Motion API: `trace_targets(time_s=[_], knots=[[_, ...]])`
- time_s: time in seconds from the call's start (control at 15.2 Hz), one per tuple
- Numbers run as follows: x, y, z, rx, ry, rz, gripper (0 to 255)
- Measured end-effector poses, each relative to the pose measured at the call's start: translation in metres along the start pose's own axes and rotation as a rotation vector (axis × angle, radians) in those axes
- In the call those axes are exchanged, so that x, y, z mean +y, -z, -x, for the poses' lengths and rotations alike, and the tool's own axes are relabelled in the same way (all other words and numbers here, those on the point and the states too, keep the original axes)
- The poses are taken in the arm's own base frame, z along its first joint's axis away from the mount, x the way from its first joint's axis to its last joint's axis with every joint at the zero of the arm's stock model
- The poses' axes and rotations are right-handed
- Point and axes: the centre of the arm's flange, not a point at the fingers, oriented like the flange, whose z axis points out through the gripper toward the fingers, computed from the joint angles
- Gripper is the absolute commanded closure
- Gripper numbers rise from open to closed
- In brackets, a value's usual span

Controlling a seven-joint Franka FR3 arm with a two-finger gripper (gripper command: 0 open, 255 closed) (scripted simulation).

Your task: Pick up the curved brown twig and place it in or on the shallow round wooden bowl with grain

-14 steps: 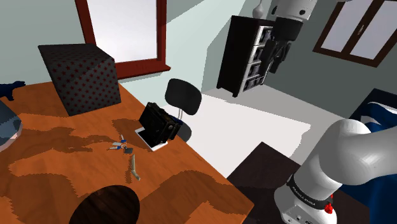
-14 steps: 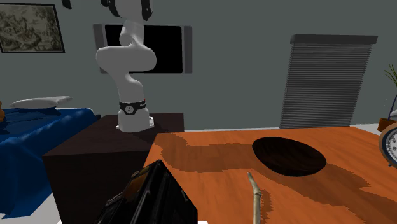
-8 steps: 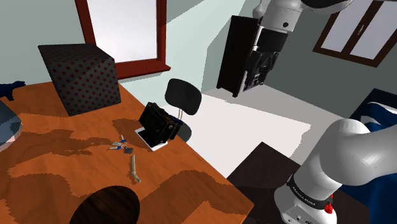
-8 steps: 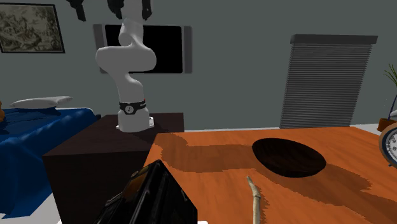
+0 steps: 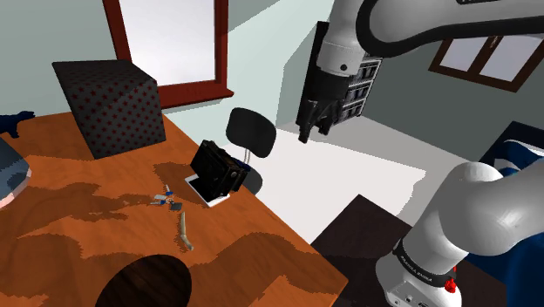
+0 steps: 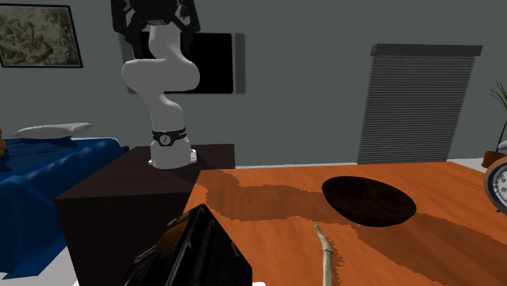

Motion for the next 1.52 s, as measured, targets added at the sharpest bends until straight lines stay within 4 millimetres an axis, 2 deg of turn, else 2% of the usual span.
trace_targets(time_s=[1.52], knots=[[-0.202,-0.210,-0.093,0.011,-0.011,0.031,0]])
